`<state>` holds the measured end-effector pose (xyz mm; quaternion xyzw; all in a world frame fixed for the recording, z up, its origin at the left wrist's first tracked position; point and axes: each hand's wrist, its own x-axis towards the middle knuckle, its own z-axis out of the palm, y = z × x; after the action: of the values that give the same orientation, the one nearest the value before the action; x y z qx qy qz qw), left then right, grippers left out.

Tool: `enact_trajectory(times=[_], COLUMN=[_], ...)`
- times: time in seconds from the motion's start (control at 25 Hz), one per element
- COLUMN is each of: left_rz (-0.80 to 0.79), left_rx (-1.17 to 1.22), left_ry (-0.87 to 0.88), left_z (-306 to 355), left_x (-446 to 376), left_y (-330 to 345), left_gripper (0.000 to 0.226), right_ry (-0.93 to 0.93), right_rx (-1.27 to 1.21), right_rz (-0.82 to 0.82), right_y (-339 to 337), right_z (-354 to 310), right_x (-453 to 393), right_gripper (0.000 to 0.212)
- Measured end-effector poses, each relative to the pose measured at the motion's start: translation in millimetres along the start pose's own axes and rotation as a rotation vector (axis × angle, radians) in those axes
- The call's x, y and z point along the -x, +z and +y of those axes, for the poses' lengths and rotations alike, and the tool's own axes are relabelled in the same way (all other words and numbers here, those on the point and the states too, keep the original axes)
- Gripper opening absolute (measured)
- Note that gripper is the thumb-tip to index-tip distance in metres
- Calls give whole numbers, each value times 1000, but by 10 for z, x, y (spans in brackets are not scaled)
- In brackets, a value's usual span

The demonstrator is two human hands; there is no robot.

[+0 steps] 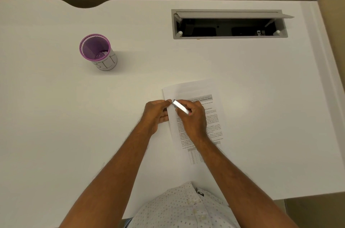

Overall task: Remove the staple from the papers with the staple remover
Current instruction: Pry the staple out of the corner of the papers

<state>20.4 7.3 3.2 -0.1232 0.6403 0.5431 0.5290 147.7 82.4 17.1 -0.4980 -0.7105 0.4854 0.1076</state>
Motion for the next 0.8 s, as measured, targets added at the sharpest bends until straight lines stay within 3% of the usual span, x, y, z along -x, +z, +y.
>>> enact_trajectory(times=[0.4,0.8], left_rz=[34,-13], left_rx=[-25,20], left_ry=[-2,1], left_z=[-7,-15], left_x=[-45,-29], left_y=[2,-11], left_gripper=[23,32], right_ry=[-127,-2], right_rx=[220,98], right_rz=[30,-1], right_y=[66,1], right_z=[19,-9], right_x=[60,-8], right_gripper=[29,29])
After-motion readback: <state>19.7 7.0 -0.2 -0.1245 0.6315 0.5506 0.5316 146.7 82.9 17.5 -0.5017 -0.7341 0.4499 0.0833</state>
